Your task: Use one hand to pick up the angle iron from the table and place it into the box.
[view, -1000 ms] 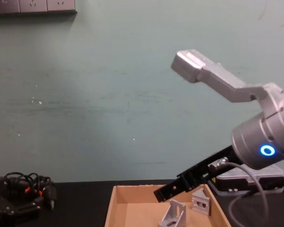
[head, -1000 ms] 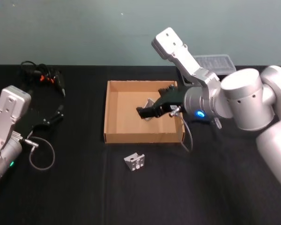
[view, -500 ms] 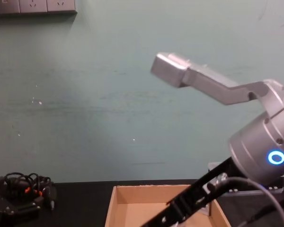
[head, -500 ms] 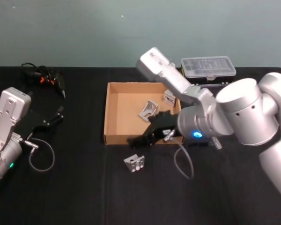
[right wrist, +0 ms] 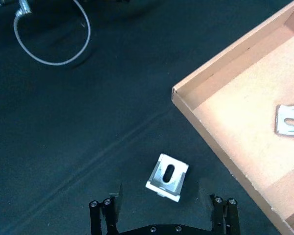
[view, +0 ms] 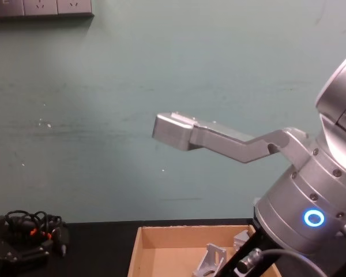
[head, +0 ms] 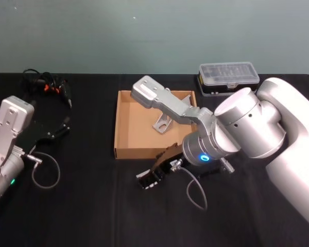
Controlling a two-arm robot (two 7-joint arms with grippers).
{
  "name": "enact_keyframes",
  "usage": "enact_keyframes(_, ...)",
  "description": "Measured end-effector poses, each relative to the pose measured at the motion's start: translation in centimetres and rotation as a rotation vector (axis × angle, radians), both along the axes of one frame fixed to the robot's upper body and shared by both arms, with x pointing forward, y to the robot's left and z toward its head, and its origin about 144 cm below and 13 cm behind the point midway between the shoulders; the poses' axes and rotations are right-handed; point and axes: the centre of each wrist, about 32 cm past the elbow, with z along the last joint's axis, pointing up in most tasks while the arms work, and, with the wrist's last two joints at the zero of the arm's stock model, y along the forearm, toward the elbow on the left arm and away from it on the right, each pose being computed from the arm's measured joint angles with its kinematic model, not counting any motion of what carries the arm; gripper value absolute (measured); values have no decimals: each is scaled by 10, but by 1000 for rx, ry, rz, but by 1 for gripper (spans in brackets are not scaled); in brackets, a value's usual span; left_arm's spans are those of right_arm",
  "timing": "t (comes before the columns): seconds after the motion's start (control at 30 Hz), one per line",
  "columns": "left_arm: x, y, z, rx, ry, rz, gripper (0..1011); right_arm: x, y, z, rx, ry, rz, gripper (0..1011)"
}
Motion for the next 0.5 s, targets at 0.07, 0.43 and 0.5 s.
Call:
enact_keyframes(0.07,0,0,0,0,0,0,1011,1,1,-1,-5,8,-1,1000)
enact_keyframes(0.43,0,0,0,0,0,0,1011,5,5,-7,-19,49,0,1000)
enact_keyframes(0.5,0,0,0,0,0,0,1011,7,5,-8,-18,55,0,1000)
